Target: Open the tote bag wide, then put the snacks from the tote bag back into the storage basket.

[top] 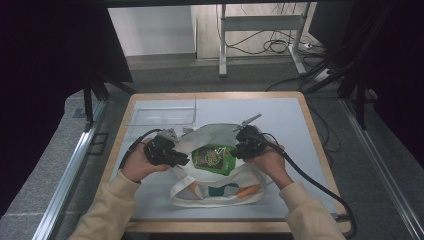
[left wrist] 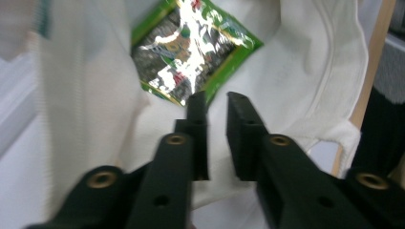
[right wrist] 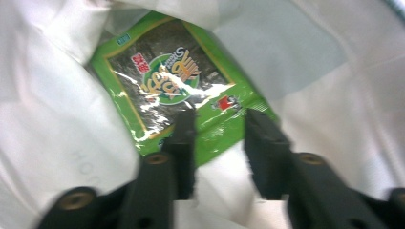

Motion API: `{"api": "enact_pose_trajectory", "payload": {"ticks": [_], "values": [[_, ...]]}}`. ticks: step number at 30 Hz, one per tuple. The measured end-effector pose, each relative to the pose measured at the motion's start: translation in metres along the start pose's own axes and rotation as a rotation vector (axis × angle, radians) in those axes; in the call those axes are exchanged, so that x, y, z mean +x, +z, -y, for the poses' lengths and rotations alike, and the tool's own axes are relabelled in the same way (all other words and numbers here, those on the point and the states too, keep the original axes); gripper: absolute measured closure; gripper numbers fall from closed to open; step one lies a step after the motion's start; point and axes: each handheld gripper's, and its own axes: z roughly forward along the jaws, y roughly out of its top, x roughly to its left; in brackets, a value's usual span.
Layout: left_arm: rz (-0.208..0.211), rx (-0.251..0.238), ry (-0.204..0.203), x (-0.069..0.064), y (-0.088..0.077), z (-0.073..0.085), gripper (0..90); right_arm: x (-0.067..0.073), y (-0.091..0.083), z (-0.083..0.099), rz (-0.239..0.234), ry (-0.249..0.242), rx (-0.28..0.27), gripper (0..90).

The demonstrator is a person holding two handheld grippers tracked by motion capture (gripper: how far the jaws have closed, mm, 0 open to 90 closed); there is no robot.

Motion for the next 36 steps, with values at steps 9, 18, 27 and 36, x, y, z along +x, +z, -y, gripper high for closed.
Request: {"api": "enact_pose_trajectory", "payload": {"ticks": [9,18,27,36], "values": [[-0.043,-0.064,-0.03,0.002,-0.02,-0.001,45.3,0.001,0.005,-0.006,-0.036,0.124,-0.014,30.0],[-0.056,-0.086,-0.045,0.006,-0.029,0.002,39.2,0.007,0.004,-0.013,-0.024,0.155,-0.044,16.8],[-0.06,-0.094,-0.042,0.008,-0.031,0.002,37.0,0.008,0.013,-0.021,-0.022,0.236,-0.015,17.8],[-0.051,-0.095,-0.029,0.01,-0.029,-0.001,36.5,0.007,0.035,-0.019,0.01,0.277,0.066,21.2]]}}
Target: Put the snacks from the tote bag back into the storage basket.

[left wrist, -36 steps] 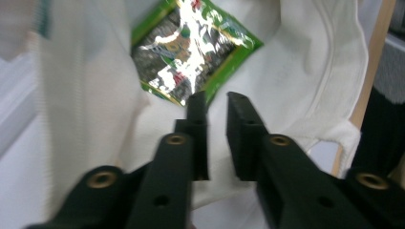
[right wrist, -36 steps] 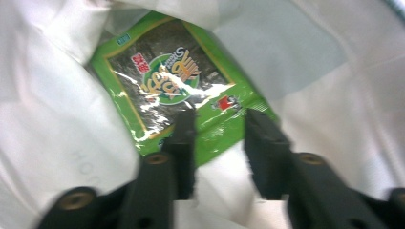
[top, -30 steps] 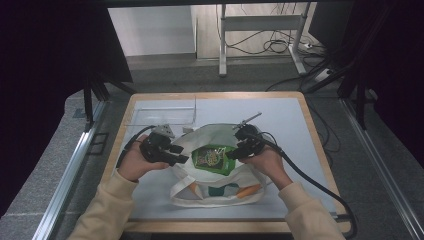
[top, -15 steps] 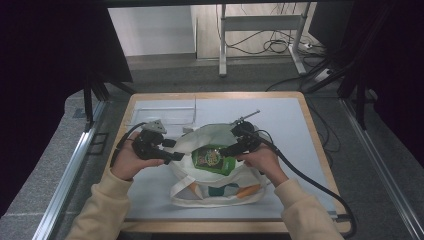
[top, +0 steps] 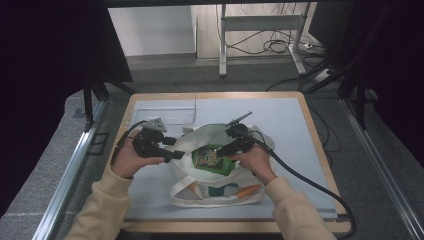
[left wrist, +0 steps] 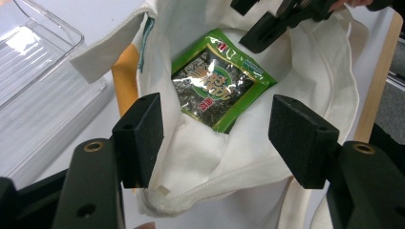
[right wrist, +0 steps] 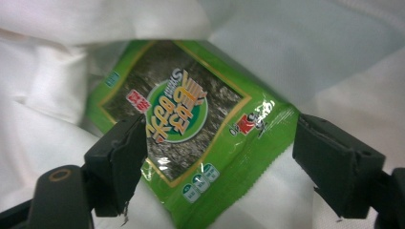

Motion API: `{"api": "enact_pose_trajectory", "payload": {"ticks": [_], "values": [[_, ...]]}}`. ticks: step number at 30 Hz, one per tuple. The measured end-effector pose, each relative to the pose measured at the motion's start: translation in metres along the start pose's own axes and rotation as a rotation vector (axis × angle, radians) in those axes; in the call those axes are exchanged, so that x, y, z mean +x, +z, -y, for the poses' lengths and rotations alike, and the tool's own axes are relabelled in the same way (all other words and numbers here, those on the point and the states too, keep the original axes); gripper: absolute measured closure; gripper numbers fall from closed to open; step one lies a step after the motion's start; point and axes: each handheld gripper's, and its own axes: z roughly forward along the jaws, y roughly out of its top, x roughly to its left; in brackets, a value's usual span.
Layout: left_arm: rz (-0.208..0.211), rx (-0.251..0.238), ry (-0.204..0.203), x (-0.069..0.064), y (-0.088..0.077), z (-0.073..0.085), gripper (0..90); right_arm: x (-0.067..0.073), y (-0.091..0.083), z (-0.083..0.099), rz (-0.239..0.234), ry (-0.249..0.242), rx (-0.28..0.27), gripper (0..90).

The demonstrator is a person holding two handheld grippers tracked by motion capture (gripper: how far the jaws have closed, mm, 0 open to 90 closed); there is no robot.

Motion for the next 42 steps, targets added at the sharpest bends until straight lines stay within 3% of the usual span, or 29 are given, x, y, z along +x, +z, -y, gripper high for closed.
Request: {"api": "enact_pose_trajectory", "payload": {"ticks": [10,16,23,29,33,42], "values": [[0.002,-0.001,0.003,0.001,0.0,0.001,36.5,-0.004,0.018,-0.001,0.037,0.014,0.082,23.4],[-0.001,0.002,0.004,0.0,-0.001,0.003,36.5,-0.004,0.03,0.0,0.007,0.019,0.122,23.6],[0.0,0.001,0.003,0.0,0.0,0.003,36.6,-0.007,0.042,0.002,0.059,0.046,0.173,24.2],[-0.002,0.001,0.002,0.001,0.0,0.004,36.6,-0.009,0.049,0.002,0.025,0.069,0.188,26.4],[-0.001,0.004,0.003,0.0,0.0,0.003,36.6,-0.009,0.048,0.002,0.012,0.062,0.167,40.5],[-0.001,0.004,0.004,0.0,0.0,0.004,36.6,-0.009,0.047,0.001,-0.07,0.052,0.132,76.5]]}}
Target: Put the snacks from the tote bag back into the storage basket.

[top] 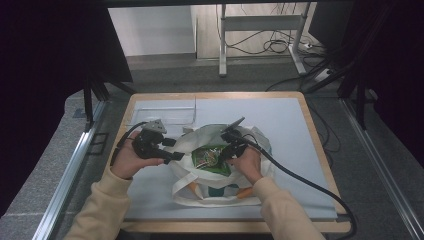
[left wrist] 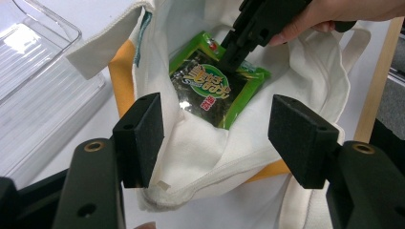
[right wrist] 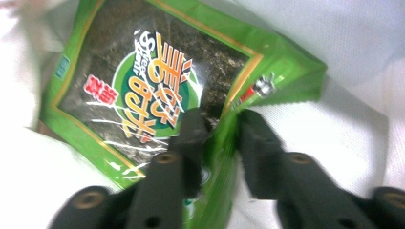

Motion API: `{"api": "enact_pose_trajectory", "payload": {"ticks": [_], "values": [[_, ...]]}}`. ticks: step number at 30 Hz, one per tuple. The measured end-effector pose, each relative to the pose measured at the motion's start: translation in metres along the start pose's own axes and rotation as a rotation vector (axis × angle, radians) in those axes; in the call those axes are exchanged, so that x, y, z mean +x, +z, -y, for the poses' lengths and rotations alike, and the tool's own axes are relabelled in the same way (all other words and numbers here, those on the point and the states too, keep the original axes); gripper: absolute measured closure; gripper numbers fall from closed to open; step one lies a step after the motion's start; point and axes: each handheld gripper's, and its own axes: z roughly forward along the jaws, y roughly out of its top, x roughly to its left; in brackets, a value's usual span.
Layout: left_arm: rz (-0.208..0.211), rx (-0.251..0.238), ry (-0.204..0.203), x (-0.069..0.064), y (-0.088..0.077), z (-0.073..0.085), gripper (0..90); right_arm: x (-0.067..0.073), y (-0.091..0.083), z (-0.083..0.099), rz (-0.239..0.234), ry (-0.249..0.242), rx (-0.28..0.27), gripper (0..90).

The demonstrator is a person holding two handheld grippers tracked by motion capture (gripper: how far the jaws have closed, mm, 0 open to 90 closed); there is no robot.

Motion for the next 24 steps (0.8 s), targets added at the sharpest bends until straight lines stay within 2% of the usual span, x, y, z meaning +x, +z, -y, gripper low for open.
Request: {"api": "enact_pose_trajectory", "payload": {"ticks": [4,9,15,19,24], "values": [[0.0,0.001,-0.002,0.001,0.0,0.0,36.6,0.001,-0.003,0.0,-0.003,0.0,-0.008,82.3],[-0.001,0.0,0.0,0.001,0.001,0.001,36.6,0.001,-0.011,0.001,-0.005,-0.024,-0.025,84.8],[-0.002,0.0,-0.005,0.001,0.0,0.001,36.6,0.0,-0.034,0.002,-0.014,-0.037,-0.052,86.3],[-0.002,0.0,-0.003,0.001,0.0,0.001,36.6,-0.002,-0.049,0.005,-0.017,-0.066,-0.076,86.5],[-0.003,0.0,-0.001,0.001,-0.001,0.001,36.5,-0.005,-0.064,0.01,-0.04,-0.083,-0.104,86.8]]}}
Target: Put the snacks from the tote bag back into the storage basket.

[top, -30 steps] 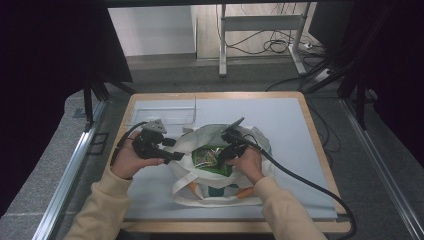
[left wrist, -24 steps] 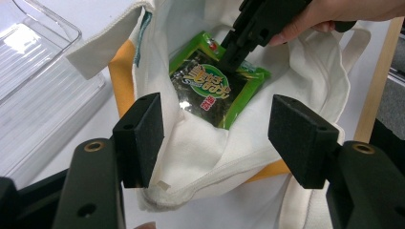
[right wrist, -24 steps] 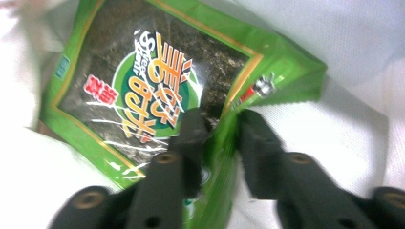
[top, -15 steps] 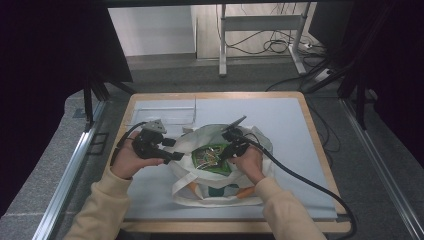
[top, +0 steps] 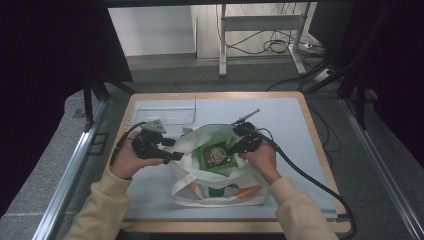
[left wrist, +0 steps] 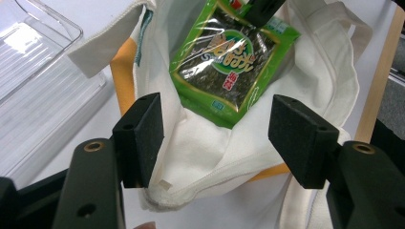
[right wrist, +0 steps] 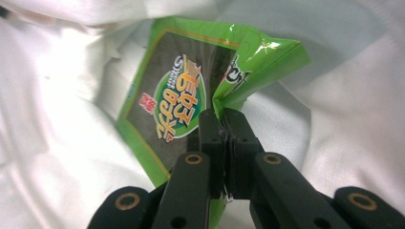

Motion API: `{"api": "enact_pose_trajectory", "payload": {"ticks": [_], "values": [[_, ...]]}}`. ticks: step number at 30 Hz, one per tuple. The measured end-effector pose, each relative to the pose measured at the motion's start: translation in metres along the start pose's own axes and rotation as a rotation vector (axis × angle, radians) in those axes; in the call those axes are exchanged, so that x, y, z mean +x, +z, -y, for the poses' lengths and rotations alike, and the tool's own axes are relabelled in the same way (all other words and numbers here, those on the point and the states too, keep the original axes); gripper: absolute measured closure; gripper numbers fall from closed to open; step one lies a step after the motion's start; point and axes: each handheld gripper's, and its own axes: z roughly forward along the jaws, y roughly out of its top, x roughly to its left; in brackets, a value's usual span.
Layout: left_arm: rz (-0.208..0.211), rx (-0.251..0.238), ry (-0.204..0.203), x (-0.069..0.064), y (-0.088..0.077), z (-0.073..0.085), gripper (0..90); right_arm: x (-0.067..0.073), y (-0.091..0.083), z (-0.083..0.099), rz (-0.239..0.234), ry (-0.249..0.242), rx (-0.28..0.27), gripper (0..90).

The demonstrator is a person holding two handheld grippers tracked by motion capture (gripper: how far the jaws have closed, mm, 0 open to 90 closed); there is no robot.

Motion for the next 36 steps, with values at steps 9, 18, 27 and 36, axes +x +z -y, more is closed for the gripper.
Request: {"api": "enact_pose_trajectory", "payload": {"ticks": [9,18,27,36], "values": [[-0.001,0.0,0.001,0.001,-0.001,0.0,36.5,0.002,-0.019,0.002,-0.023,-0.056,-0.045,87.4],[-0.002,-0.007,-0.006,0.001,-0.001,0.001,36.5,0.007,-0.024,0.008,-0.018,-0.088,-0.053,87.8],[-0.005,-0.003,-0.005,0.0,0.0,0.001,36.3,0.004,-0.035,0.021,-0.032,-0.08,-0.093,88.1],[-0.004,-0.003,-0.008,0.0,0.0,0.001,36.2,0.003,-0.064,0.024,-0.013,-0.132,-0.158,88.5]]}}
